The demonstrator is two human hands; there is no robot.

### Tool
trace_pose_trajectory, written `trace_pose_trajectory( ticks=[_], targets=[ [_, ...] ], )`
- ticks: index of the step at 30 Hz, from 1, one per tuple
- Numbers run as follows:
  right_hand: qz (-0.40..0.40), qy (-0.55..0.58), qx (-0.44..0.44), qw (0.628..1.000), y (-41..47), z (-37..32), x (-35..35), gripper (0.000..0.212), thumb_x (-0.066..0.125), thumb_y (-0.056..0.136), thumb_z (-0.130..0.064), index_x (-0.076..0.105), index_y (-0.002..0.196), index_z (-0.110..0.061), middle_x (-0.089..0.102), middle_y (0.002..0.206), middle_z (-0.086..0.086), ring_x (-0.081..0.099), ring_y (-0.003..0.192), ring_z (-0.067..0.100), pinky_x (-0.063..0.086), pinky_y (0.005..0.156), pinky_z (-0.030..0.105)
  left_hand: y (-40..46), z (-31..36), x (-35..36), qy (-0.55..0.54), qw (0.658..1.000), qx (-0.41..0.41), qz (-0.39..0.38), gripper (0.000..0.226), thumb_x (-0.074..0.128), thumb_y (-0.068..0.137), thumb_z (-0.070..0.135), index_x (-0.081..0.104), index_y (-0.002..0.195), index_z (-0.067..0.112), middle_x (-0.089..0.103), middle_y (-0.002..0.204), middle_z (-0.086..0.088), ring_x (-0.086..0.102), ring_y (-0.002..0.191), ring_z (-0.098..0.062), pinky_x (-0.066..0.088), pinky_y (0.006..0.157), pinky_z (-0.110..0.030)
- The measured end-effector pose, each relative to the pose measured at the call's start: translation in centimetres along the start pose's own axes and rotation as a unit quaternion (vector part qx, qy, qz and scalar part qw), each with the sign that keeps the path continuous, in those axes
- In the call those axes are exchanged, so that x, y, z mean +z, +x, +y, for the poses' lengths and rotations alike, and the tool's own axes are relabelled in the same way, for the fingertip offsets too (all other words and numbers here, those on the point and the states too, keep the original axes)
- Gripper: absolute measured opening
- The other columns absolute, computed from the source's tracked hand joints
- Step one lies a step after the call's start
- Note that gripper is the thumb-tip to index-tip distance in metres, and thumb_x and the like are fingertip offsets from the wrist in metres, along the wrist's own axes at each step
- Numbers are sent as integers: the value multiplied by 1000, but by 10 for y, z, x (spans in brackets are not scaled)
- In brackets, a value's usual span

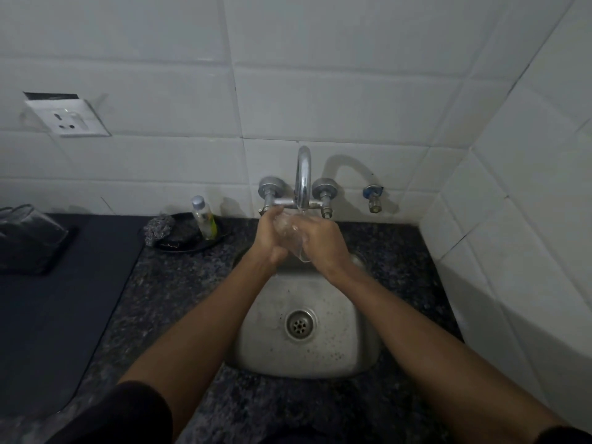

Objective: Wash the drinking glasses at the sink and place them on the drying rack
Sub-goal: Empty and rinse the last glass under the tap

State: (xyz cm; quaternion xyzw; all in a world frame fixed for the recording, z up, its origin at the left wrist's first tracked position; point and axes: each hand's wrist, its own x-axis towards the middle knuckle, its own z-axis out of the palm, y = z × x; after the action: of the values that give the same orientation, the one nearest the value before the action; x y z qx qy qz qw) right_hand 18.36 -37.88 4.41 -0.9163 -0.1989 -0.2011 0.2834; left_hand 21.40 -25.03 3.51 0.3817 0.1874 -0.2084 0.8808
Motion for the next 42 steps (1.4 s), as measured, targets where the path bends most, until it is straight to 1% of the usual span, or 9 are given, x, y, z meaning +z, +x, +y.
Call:
trace_pose_trajectory(
  ticks=[5,12,16,18,24,28,31,37,42],
  targets=[
    [33,-45,-149,987,-4,3,-6,31,68,90,-7,74,120,-1,75,120,15,72,110,26,57,99,32,-4,5,8,30,998,-34,-39,47,50,105,42,73,83,7,70,79,-8,70,74,-20,56,72,-34],
    [-27,81,160,983,-1,-1,-9,13,62,95,-3,73,88,-3,68,74,4,57,60,7,43,62,22,-6,5,6,-73,995,27,-59,43,43,101,34,69,94,1,66,96,-19,69,83,-31,52,88,-44],
    [-188,242,334,891,-1,4,-13,34,69,98,-33,72,92,0,77,89,19,76,83,32,63,78,47,-13,5,7,-61,996,-6,-66,65,47,103,56,76,95,-2,74,91,-21,74,86,-36,52,88,-52],
    [-244,359,390,812,-5,1,-16,26,68,99,-15,70,115,5,73,111,30,71,108,43,59,96,48,-13,8,6,-28,999,-11,-37,65,59,97,59,67,115,-2,74,86,-16,74,81,-33,58,77,-50],
    [-357,548,346,673,-17,21,-29,42,70,95,-6,59,135,-11,70,128,17,62,130,34,49,111,49,-3,9,-4,11,999,24,-26,44,68,92,43,61,125,15,63,105,-8,66,90,-20,54,75,-40],
    [-275,496,385,728,-18,15,-18,39,77,93,-33,63,126,-17,74,119,10,73,108,25,60,92,40,5,4,-6,139,978,149,37,39,78,86,40,72,108,8,70,106,-13,68,97,-27,58,82,-42],
    [-225,431,387,784,-23,18,-8,50,84,85,-42,65,126,-20,76,117,5,75,103,21,62,91,41,2,0,-6,349,885,302,64,24,64,101,32,70,113,12,71,109,-6,70,100,-18,59,92,-43],
    [-169,360,380,835,-27,27,-15,46,87,78,-38,68,116,-20,78,102,1,77,92,19,63,82,41,-1,11,-37,706,532,448,-136,44,45,110,33,46,150,14,45,150,-10,42,141,-22,35,119,-42],
    [-156,295,341,879,-32,30,-18,64,90,63,-44,68,119,-23,78,103,-1,76,92,16,65,80,41,-6,28,-33,756,406,465,-217,63,52,104,44,38,155,9,43,152,-13,39,141,-27,31,120,-41]
  ],
)
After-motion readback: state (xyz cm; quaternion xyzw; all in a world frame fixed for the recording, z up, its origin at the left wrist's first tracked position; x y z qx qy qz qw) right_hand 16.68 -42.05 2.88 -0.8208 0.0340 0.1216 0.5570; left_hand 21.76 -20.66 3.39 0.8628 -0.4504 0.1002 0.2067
